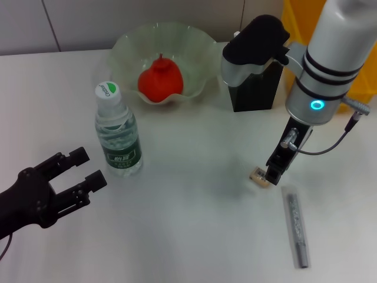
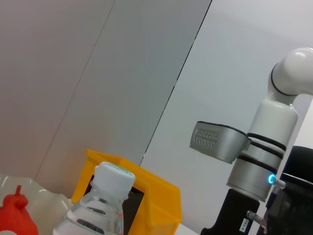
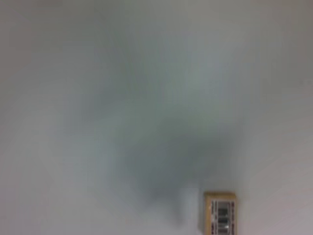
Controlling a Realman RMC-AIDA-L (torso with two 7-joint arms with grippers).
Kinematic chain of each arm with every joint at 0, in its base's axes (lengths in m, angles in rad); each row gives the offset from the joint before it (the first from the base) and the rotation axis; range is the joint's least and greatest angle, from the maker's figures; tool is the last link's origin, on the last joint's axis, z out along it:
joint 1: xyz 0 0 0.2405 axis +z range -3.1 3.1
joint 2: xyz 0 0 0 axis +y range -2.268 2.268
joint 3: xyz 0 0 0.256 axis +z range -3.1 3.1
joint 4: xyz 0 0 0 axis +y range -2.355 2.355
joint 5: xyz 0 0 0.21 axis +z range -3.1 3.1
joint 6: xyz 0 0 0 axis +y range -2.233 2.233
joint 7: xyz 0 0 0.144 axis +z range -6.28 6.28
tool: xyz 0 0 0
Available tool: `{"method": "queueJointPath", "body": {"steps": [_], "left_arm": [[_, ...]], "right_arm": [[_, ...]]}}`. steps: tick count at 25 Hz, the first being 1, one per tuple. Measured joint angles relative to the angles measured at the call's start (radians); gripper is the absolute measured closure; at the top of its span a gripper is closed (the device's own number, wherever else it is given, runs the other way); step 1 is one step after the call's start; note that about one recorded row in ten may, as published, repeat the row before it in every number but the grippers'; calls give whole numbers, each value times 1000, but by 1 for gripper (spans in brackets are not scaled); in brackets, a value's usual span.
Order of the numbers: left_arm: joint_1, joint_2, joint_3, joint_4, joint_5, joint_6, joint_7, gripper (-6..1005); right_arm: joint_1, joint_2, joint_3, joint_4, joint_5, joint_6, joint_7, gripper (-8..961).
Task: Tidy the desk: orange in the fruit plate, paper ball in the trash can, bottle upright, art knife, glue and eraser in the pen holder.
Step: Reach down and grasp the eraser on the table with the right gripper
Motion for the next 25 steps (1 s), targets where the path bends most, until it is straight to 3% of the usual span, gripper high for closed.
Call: {"method": "queueJointPath", "body": {"steps": [25], "left_arm": [[-1,-1,1,-12,1,-21,5,212]], "right_arm": [[-5,3,-41,30,36,67,-7,586]]}}
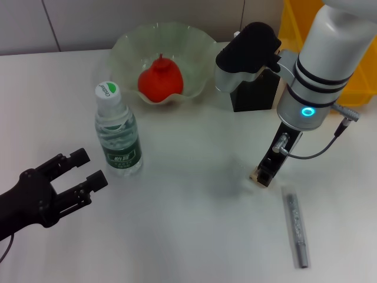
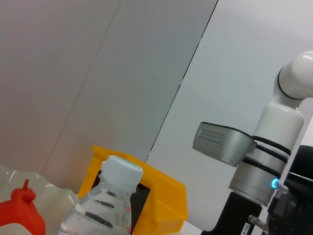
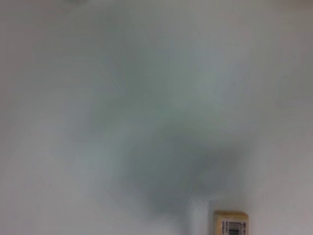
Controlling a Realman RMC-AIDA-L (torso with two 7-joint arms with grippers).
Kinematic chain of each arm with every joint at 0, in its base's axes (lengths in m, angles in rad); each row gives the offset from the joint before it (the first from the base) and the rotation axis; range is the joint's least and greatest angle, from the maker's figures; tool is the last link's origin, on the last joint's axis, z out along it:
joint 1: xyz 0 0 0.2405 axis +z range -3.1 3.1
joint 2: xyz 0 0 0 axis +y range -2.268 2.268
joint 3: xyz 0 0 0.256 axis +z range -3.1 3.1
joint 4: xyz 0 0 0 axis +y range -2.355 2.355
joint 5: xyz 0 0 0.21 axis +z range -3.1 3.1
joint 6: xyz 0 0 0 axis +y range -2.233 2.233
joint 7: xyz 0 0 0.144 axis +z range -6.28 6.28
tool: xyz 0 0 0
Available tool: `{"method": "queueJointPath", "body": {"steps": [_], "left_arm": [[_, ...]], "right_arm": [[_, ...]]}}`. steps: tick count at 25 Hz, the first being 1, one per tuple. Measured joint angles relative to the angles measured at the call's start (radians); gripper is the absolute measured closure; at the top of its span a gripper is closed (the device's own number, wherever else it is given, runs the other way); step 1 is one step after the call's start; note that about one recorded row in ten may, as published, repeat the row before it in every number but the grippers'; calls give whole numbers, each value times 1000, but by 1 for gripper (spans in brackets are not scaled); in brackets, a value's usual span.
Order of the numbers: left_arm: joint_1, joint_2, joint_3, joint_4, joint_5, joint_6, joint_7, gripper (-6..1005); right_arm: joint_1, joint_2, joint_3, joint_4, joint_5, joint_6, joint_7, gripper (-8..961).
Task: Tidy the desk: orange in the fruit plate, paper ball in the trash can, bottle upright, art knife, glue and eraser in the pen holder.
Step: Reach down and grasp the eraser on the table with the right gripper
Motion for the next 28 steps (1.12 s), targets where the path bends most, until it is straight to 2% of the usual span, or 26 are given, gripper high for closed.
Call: {"method": "queueJointPath", "body": {"steps": [24,28], "left_arm": [[0,0,0,-2,12,-1,6,212],[0,0,0,-2,11,-1,6,212]], "right_arm": [[-6,0,-6,46,7,69,-5,602],[-9,0,-42,56,27,88,-5,605]]}}
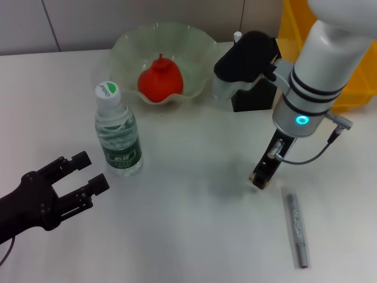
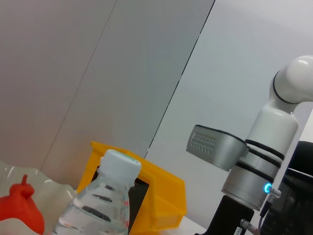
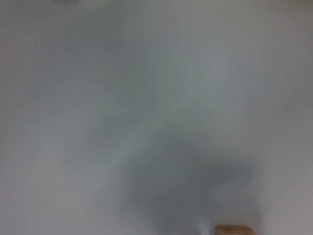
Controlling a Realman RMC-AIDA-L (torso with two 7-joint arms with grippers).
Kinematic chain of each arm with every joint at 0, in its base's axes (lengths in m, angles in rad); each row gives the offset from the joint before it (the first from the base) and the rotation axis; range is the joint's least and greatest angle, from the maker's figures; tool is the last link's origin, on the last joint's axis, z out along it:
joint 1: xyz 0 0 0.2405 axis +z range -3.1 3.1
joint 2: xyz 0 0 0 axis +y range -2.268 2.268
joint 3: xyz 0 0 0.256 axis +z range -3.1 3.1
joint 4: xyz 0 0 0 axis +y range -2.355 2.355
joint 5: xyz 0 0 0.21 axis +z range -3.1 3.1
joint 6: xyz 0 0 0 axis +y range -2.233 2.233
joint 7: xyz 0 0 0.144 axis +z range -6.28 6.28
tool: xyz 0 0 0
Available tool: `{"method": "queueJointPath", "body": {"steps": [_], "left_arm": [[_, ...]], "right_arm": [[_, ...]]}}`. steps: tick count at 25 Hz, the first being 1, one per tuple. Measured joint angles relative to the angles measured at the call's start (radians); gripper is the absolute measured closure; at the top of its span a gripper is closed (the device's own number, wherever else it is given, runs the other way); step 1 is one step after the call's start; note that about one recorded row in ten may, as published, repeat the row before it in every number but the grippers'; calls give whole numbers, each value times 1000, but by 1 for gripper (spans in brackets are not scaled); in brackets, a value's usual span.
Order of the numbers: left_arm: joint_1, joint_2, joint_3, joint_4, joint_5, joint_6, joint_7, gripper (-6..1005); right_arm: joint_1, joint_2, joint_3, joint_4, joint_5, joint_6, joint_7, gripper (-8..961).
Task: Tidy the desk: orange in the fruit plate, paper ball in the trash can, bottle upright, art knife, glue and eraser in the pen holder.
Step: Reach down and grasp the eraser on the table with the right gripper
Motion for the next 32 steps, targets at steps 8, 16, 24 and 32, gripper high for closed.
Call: {"method": "queueJointPath", "body": {"steps": [8,16,24,32], "left_arm": [[0,0,0,-7,0,0,0,212],[2,0,0,-8,2,0,1,212],[3,0,0,-9,2,0,1,212],[3,0,0,-9,2,0,2,212]], "right_arm": [[0,1,-13,6,20,8,-3,612],[-2,1,-12,13,20,17,-2,619],[-5,1,-12,23,20,25,-1,626],[-4,1,-26,31,20,31,0,633]]}}
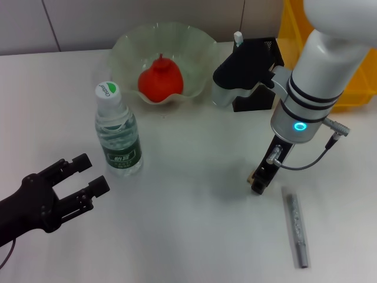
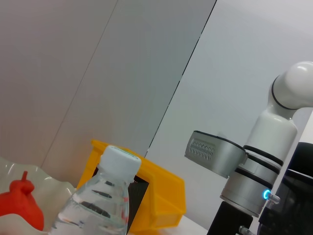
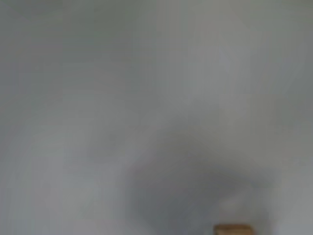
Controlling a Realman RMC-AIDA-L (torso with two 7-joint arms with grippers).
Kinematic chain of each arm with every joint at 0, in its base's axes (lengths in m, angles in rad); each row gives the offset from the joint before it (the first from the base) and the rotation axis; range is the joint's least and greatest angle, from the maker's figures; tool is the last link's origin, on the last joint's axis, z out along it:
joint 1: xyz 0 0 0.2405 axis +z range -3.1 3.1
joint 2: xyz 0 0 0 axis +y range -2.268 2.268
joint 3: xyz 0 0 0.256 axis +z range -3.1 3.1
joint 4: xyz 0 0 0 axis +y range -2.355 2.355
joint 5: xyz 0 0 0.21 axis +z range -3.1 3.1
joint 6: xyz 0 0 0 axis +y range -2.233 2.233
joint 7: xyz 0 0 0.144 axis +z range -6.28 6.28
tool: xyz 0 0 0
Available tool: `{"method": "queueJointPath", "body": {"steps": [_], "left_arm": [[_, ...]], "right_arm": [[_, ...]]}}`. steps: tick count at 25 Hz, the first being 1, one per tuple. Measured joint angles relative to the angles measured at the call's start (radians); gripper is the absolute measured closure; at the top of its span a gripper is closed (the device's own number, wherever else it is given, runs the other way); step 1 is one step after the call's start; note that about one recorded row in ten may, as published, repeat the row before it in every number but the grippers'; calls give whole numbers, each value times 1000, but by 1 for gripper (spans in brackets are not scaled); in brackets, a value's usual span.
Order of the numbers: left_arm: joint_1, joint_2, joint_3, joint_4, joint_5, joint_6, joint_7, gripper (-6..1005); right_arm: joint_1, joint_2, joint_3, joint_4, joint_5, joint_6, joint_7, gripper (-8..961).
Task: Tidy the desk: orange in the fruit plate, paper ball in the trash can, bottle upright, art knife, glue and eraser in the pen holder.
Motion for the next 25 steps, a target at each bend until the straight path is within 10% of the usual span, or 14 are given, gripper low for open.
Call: {"method": "queueJointPath", "body": {"steps": [25], "left_arm": [[5,-2,0,0,0,0,0,212]], "right_arm": [[-1,2,-24,-7,15,13,8,665]]}}
